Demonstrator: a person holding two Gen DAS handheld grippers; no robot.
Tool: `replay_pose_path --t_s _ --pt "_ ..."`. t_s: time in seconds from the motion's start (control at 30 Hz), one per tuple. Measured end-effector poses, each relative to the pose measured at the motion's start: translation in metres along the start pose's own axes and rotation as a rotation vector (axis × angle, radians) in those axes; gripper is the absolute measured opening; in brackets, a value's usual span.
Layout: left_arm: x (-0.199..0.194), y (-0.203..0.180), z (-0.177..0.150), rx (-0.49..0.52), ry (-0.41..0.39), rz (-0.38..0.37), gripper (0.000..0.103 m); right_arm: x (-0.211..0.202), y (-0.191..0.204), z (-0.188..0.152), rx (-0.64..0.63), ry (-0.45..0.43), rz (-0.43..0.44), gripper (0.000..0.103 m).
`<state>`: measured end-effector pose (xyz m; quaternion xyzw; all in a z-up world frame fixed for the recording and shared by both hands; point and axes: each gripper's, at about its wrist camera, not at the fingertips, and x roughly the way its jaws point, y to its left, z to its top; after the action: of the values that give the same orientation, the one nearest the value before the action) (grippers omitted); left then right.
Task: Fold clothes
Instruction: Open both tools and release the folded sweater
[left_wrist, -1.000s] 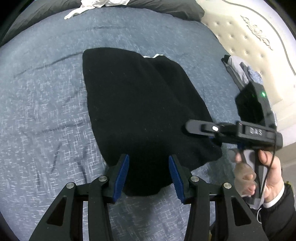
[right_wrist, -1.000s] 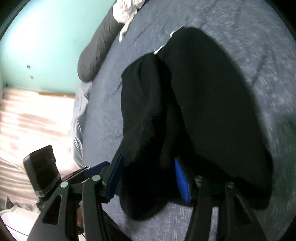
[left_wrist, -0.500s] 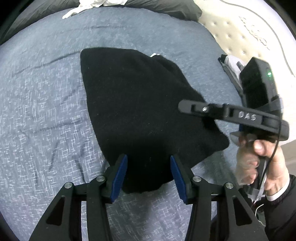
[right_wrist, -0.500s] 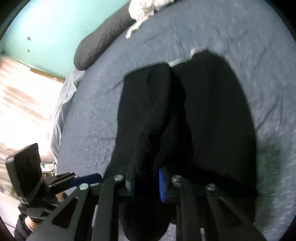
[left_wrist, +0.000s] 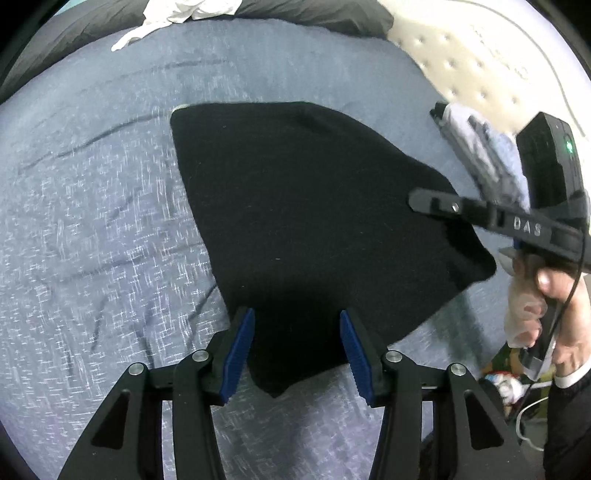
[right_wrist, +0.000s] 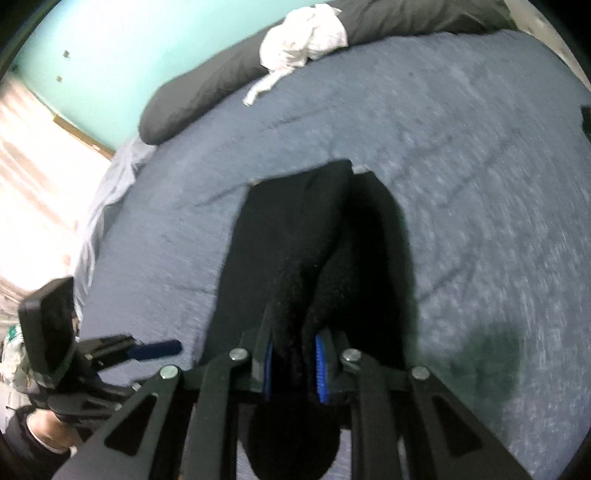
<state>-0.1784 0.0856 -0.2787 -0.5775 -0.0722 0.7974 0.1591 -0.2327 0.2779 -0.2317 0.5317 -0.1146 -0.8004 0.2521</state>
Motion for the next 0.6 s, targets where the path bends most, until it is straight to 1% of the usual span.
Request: replay_pose_path --t_s 0.07,0.13,0.2,0.3,0.4,0.47,0.53,0.6 --pt "0.011 -0.001 -0.004 0.004 0.023 0.008 0.053 0.009 -0.01 -0.011 0.006 0.017 -0.019 0.016" --pt "0.019 -0.001 -0.006 0.0 0.041 0.01 0.053 0.026 -0.024 -0.025 0.043 0.053 -0.031 0.016" --pt "0.025 -0.001 -0.008 0.0 0.051 0.013 0.053 0.042 -0.037 -0.035 0.078 0.079 -0.025 0.016" --pt "0.025 -0.001 -0.008 0.006 0.051 0.016 0.053 0.053 -0.051 -0.042 0.119 0.067 0.012 0.017" --pt "0.019 0.0 -0.006 0.002 0.038 0.014 0.053 0.048 -0.05 -0.038 0.104 0.045 0.019 0.017" --pt "0.016 0.001 -0.003 0.002 0.032 0.018 0.053 0.042 -0.045 -0.033 0.073 0.033 0.001 0.017" --pt "0.018 0.002 -0.004 0.001 0.041 0.013 0.053 0.04 -0.042 -0.028 0.049 0.029 -0.017 0.017" --pt "0.023 0.002 -0.006 0.004 0.056 0.011 0.053 0.043 -0.044 -0.028 0.058 0.043 -0.027 0.017"
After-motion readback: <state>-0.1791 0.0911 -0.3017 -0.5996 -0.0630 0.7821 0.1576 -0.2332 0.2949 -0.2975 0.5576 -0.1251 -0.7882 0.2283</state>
